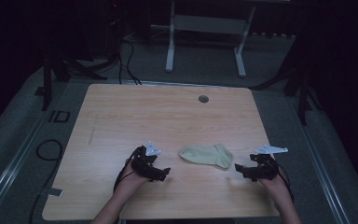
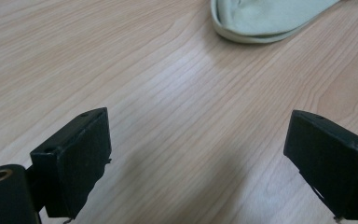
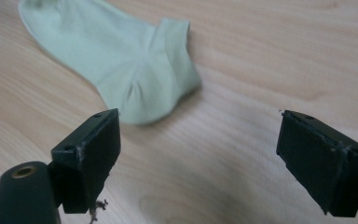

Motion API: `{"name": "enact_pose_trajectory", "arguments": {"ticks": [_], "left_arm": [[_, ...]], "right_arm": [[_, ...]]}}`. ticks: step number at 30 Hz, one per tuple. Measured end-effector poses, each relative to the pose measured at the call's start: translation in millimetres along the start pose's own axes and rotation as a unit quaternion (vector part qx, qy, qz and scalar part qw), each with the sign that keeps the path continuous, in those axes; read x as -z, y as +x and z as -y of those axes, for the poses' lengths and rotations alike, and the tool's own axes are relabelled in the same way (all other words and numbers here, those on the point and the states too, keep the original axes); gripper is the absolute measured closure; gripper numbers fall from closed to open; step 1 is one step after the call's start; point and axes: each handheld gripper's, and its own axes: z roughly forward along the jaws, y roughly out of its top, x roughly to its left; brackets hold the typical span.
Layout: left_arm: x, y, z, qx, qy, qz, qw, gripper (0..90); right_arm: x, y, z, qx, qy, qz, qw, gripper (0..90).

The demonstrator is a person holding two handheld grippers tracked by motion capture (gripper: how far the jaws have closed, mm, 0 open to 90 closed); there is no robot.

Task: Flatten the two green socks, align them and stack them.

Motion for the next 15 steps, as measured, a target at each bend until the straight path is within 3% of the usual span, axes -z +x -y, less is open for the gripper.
{"name": "enact_pose_trajectory", "arguments": {"ticks": [12,15], "left_arm": [[12.1,6.5,23.8,0.011,-0.007,-0.009,0.9999,7.2],[12.7,7.2,28.5,0.012,-0.006,-0.013,0.9998,7.2]], "right_arm": [[7.6,2.8,16.0,-0.012,-0.016,0.003,0.9998,13.1],[7.2,4.3,20.7,-0.006,-0.008,0.005,0.9999,13.1]]}}
